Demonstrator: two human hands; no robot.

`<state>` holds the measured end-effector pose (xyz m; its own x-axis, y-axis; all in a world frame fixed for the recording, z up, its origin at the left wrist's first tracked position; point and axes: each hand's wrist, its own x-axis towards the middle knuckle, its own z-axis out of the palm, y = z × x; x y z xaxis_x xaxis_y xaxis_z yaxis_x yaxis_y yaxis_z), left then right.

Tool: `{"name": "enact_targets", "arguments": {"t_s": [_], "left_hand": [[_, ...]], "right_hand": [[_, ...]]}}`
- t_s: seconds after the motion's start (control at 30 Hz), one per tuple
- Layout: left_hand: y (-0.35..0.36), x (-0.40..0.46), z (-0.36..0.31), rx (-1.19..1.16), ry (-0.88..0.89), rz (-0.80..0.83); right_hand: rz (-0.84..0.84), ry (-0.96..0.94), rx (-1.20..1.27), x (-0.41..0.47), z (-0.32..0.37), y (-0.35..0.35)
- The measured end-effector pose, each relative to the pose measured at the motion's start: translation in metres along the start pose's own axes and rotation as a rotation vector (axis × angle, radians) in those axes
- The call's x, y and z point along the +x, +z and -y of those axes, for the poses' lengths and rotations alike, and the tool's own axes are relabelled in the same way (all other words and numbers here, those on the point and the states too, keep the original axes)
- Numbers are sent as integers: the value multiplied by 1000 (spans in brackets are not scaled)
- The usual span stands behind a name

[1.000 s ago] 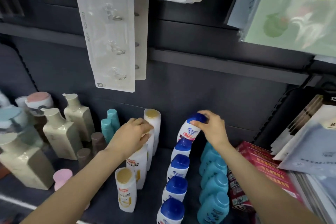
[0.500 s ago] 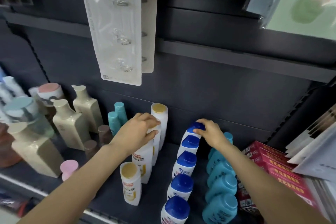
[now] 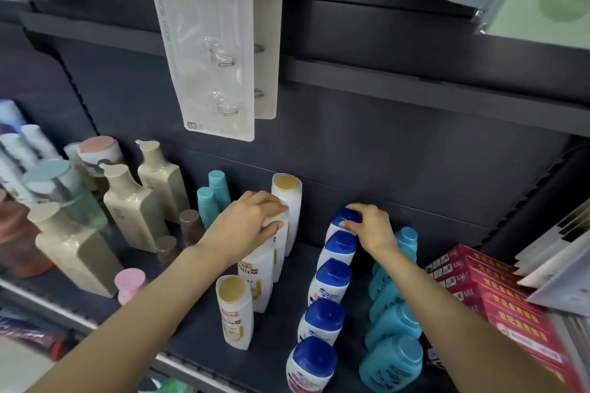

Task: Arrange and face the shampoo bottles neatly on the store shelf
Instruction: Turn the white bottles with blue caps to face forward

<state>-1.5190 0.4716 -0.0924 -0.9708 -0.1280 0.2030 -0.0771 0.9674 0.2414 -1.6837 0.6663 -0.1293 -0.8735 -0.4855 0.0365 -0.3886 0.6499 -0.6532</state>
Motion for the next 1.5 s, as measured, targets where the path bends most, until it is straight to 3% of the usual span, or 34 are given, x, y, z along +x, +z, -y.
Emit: {"name": "enact_targets", "arguments": {"t_s": [0.33, 0.9, 1.17, 1.3, 1.5], "left_hand": [[-5, 0, -6, -11, -27, 32], [-14, -14, -18, -1, -124, 28], [-26, -41, -13, -135, -140, -35], [-39, -73, 7, -190, -149, -119], [-45, -123, 58, -182, -84, -149]], "right_hand": [[29, -19, -40, -2, -1, -4], [-99, -136, -150, -8, -7, -10], [-192, -304, 2, -47, 51, -8], [-111, -296, 195, -81, 94, 3], [-39, -306, 129, -129, 140, 54]]}}
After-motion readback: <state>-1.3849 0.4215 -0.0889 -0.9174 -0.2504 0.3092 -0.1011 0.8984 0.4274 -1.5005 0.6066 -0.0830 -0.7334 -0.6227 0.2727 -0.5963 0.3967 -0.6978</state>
